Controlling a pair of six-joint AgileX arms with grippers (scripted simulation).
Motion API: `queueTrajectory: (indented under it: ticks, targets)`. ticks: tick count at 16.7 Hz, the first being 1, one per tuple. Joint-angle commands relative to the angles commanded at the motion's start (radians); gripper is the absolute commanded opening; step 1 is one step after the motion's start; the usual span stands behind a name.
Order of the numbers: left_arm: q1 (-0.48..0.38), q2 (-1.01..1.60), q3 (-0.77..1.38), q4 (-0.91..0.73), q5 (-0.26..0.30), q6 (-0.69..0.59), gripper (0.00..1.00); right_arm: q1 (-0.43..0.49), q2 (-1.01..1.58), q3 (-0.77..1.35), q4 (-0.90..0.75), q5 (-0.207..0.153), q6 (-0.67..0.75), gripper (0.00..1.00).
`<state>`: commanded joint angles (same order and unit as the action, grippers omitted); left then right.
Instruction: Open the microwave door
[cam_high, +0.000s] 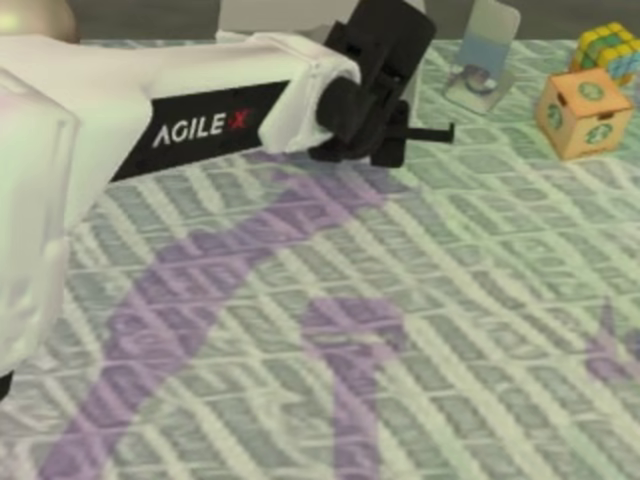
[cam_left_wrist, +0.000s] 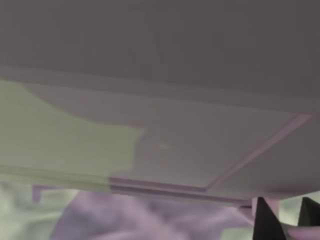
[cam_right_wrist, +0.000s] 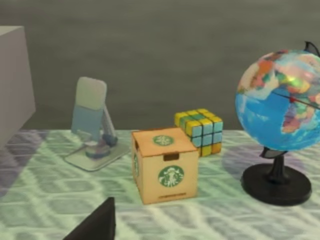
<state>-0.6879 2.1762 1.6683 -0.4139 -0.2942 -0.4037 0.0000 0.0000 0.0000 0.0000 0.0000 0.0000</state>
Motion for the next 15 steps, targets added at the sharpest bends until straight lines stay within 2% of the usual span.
queueTrajectory:
  ticks: [5, 15]
  targets:
    - [0.016, -0.052, -0.072, 0.047, 0.04, 0.057, 0.0, 0.0, 0.0, 0.0, 0.0, 0.0, 0.0, 1.0]
    - [0.017, -0.053, -0.075, 0.048, 0.041, 0.058, 0.0, 0.0, 0.0, 0.0, 0.0, 0.0, 0.0, 1.0]
